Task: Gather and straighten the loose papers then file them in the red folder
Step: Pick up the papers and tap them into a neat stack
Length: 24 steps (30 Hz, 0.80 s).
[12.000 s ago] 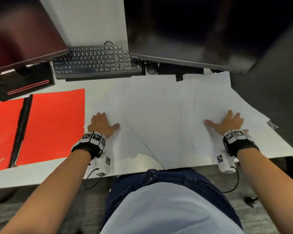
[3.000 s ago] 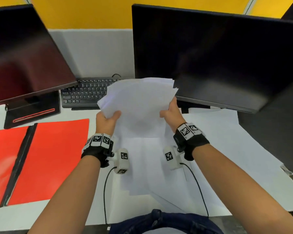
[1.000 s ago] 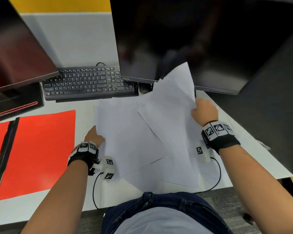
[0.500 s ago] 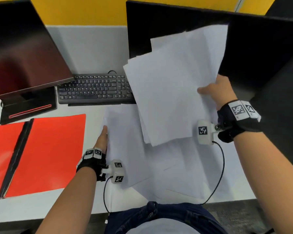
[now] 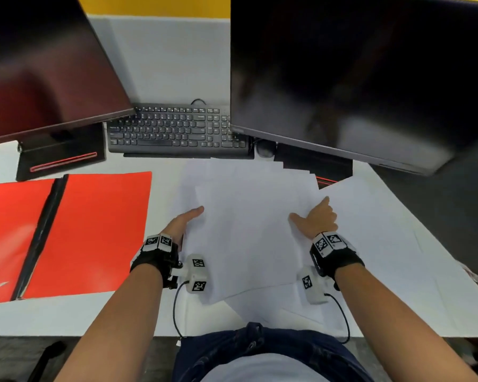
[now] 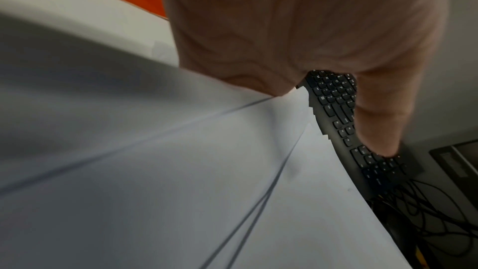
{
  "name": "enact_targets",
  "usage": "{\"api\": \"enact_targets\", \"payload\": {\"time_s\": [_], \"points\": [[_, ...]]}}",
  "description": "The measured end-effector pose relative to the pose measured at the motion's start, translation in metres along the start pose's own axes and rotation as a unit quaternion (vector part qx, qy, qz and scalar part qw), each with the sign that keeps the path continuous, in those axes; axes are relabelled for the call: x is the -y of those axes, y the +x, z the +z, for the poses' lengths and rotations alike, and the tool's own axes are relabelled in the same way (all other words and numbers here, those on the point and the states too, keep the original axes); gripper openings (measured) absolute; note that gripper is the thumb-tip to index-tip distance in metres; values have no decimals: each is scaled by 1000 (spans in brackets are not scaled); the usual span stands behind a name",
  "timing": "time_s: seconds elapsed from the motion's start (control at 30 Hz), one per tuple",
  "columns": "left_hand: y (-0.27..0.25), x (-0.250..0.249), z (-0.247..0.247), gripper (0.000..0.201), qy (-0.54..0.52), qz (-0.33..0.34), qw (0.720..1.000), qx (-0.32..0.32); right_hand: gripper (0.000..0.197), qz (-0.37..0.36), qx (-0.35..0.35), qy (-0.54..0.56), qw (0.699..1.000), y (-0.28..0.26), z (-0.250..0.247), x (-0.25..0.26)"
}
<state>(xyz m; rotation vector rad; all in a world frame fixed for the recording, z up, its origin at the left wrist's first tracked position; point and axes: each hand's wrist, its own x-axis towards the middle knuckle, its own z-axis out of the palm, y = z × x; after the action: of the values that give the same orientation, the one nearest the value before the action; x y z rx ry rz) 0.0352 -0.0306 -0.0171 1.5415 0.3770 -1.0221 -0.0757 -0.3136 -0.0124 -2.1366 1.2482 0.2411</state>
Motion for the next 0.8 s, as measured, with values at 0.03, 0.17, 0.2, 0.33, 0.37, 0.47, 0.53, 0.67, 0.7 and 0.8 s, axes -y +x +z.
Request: {"api": "enact_targets", "payload": {"time_s": [0.03, 0.17, 0.2, 0.33, 0.37, 0.47, 0.53, 0.67, 0.7, 0.8], "points": [[0, -1, 1, 85, 10, -1, 1000, -6, 108, -12, 17, -6, 1000, 1, 2, -3], [10, -1, 6, 94, 50, 30, 997, -47, 111, -115, 89, -35, 989, 0, 18, -13], [9, -3, 9, 91, 54, 36, 996, -56, 109, -130, 100, -73, 984, -2, 21, -13], [3, -10, 25, 44, 71, 50, 994, -60, 110, -177, 150, -189, 954, -6, 31, -9], [2, -10, 29, 33, 76, 51, 994, -61, 110, -189, 158, -192, 950, -7, 32, -9], [7, -8, 33, 31, 81, 65, 992, -67, 100, -176, 97, -127, 971, -5, 27, -11], [11, -6, 33, 41, 94, 66, 991, -70, 85, -94, -29, -65, 993, 3, 15, -15], [13, -6, 33, 19, 91, 50, 992, -72, 70, 77, -92, -25, 992, 22, -12, -35], [14, -6, 33, 25, 110, 48, 990, -69, 69, 85, -88, -26, 992, 25, -15, -37], [24, -2, 29, 47, 164, 51, 983, -67, 73, 80, -24, 28, 996, 32, -22, -40]]}}
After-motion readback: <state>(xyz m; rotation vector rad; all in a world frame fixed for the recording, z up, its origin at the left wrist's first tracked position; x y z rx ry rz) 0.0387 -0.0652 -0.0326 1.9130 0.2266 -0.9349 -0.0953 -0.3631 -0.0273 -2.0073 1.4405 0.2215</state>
